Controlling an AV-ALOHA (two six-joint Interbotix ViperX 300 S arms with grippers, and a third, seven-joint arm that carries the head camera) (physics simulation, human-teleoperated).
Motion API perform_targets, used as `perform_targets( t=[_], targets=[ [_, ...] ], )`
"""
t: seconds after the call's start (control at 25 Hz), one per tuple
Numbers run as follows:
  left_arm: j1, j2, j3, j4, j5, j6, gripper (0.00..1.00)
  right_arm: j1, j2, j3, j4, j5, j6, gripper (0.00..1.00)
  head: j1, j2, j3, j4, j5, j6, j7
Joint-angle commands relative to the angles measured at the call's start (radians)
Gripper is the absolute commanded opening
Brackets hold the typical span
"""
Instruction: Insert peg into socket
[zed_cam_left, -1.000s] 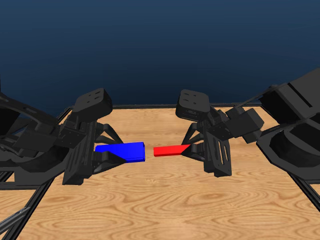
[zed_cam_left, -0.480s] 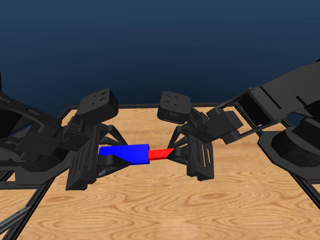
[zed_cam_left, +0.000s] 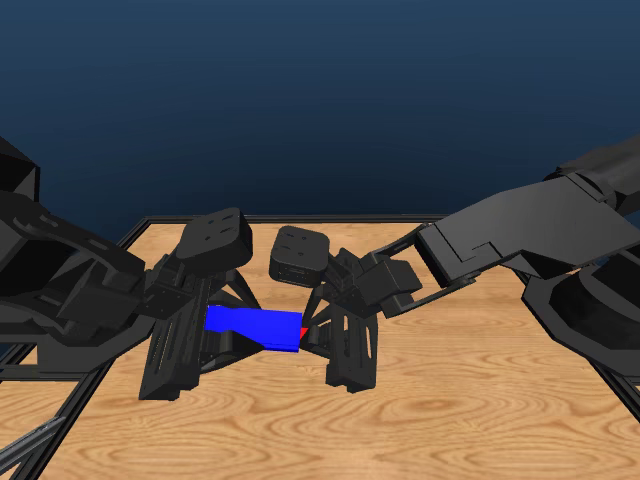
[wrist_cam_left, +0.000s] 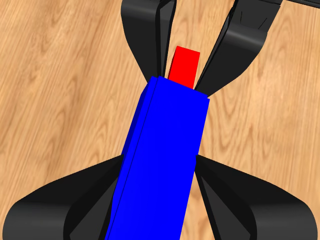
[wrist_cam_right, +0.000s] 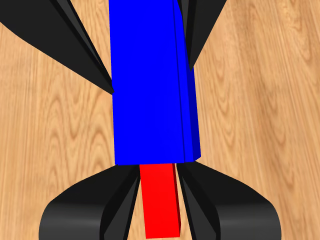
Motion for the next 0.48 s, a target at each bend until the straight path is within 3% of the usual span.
perform_targets(
  t=[0.04, 0.16, 0.24, 0.28, 0.32, 0.4, 0.48],
  targets=[
    [0.040, -0.015, -0.021, 0.017, -0.064, -0.013, 0.00, -0.015, -0.007, -0.027, 0.017, -0.076, -0.018, 1.00, 0.006, -0.003, -0.024, 0.001, -0.030, -0.002, -0.002],
    [0.023, -0.035, -0.027, 0.017, -0.061, -0.029, 0.00, -0.013, -0.041, 0.023, 0.021, -0.057, -0.008, 1.00, 0.012, -0.008, -0.026, 0.002, -0.039, -0.003, -0.005],
    [0.027, -0.012, 0.013, 0.024, -0.049, -0.043, 0.00, -0.007, -0.077, 0.071, 0.018, -0.035, 0.011, 1.00, 0.016, -0.011, -0.027, 0.003, -0.043, -0.005, -0.009],
    [0.019, -0.029, -0.004, 0.023, -0.053, -0.053, 0.00, -0.009, -0.099, 0.092, 0.009, -0.018, 0.023, 1.00, 0.018, -0.012, -0.028, 0.003, -0.045, -0.005, -0.012],
    [0.045, -0.028, 0.018, 0.020, -0.062, -0.071, 0.00, 0.003, -0.115, 0.109, 0.006, -0.013, 0.024, 1.00, 0.019, -0.013, -0.028, 0.003, -0.046, -0.005, -0.013],
    [0.007, -0.029, -0.008, 0.023, -0.020, -0.074, 0.00, 0.004, -0.164, 0.149, -0.013, 0.025, 0.055, 1.00, 0.023, -0.015, -0.029, 0.004, -0.049, -0.006, -0.015],
    [0.015, -0.023, 0.025, 0.038, -0.049, -0.093, 0.00, 0.016, -0.195, 0.187, -0.027, 0.062, 0.081, 1.00, 0.026, -0.016, -0.030, 0.004, -0.049, -0.007, -0.016]
  ],
)
